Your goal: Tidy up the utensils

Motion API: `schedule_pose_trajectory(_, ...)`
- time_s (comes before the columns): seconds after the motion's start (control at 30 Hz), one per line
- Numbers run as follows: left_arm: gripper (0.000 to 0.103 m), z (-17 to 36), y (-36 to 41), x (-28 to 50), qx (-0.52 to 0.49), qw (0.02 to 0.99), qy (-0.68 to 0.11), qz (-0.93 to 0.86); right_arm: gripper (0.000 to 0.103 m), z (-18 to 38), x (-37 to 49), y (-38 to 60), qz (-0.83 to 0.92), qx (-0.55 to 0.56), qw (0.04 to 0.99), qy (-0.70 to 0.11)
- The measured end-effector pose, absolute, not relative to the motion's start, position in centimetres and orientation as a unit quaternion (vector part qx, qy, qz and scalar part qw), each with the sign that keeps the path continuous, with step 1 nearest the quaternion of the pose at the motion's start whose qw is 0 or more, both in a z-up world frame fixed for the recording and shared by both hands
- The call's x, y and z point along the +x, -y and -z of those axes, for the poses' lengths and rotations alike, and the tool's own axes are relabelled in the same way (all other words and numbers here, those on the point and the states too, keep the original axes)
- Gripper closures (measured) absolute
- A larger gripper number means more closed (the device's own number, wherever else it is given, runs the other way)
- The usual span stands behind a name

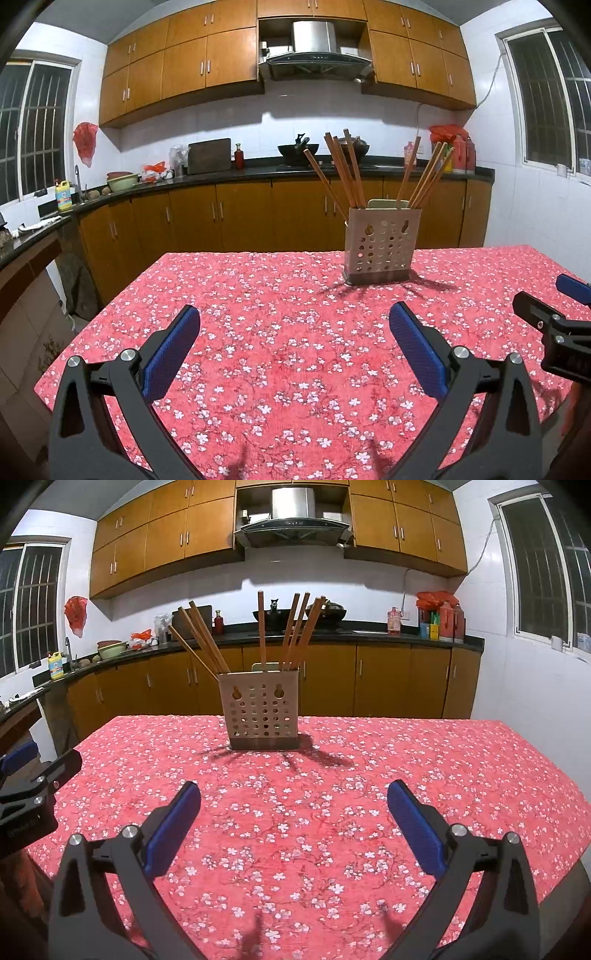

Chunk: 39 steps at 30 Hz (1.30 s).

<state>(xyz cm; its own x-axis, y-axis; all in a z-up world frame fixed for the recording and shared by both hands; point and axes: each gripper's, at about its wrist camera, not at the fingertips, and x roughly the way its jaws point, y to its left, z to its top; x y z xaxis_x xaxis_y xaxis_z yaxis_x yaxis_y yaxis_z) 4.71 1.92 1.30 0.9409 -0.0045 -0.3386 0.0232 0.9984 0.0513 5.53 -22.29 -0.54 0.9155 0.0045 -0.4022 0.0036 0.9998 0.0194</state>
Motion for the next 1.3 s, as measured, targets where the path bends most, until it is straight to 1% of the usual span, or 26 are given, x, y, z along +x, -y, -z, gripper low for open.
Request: schedule_pose_trajectory(1.3,0.002,-0.81,-2.18,4.88,0.024,0.983,-0.179,0.015,0.004,0.71,5.5,22.44,0.004,0.012,0.978,-0.208)
